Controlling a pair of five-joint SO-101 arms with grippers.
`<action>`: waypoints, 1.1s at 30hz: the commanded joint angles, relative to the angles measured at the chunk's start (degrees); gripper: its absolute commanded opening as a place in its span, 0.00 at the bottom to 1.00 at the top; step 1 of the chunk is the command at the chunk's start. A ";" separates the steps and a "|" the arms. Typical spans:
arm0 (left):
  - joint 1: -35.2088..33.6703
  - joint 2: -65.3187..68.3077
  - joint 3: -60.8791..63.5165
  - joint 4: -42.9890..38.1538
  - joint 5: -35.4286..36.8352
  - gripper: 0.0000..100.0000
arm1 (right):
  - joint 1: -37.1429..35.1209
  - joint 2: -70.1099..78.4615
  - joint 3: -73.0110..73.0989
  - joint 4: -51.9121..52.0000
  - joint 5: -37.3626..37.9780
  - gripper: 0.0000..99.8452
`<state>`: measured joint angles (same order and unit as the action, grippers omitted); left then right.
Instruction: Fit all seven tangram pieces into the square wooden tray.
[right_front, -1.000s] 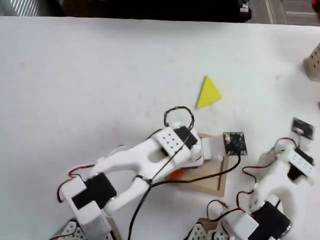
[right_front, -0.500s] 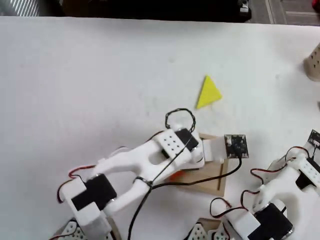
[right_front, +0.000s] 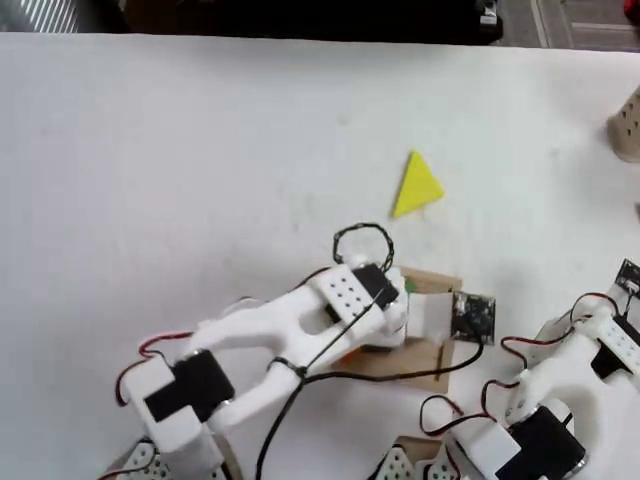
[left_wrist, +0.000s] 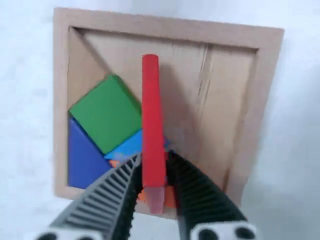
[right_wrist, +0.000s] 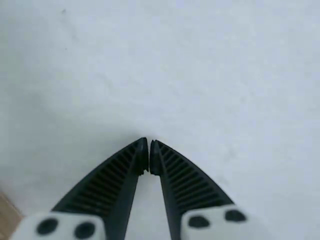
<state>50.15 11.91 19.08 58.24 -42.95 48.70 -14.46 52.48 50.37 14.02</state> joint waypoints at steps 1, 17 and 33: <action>1.10 -0.31 0.18 1.05 -0.88 0.29 | -0.57 -2.51 -0.62 -0.31 -0.53 0.02; 1.01 -1.01 0.18 1.23 -0.35 0.33 | -2.51 -2.42 0.35 -0.40 2.90 0.02; -12.18 -29.85 9.76 6.33 4.48 0.34 | -4.09 -2.42 0.53 -0.40 3.78 0.02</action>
<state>42.42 -10.42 27.60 63.78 -39.43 46.86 -14.46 53.10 50.37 16.13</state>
